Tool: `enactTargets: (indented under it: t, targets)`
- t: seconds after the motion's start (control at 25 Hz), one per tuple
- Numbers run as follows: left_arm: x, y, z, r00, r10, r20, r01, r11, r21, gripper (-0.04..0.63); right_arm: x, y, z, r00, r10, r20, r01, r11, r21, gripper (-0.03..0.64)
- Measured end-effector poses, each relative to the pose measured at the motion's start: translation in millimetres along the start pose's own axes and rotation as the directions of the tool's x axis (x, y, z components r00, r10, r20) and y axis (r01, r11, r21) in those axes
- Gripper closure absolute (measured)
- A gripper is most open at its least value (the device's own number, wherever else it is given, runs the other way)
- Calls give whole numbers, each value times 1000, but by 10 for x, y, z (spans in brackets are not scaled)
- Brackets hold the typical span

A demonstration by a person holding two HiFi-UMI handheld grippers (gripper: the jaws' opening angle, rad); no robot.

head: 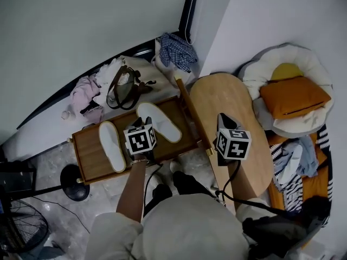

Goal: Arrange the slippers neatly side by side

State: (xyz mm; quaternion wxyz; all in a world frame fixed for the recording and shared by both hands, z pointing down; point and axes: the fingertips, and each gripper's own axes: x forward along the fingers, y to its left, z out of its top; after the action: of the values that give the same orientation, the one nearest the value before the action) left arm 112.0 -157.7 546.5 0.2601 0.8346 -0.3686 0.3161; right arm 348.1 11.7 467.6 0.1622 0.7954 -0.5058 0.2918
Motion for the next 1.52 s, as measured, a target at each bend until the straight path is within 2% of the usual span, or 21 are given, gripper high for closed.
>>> enactTargets:
  t: [0.32, 0.84, 1.16, 1.36, 1.52]
  targets:
    - [268, -173, -136, 999, 20, -44, -22, 999, -35, 457, 257, -194, -103, 998, 25, -56, -26, 1000, -17, 583]
    - [577, -133, -461, 991, 70, -113, -85, 988, -131, 457, 746, -223, -228, 988, 83, -133, -90, 995, -42, 583]
    - [700, -88, -582, 984, 97, -152, -119, 982, -146, 457, 892, -225, -339, 980, 97, -171, -104, 994, -35, 583]
    - [729, -58, -661, 979, 110, -171, -137, 979, -151, 486, 920, -249, -393, 978, 96, -183, -104, 994, -33, 583]
    - [730, -64, -685, 977, 111, -183, -140, 978, -155, 542, 920, -284, -398, 979, 95, -182, -102, 994, -30, 583]
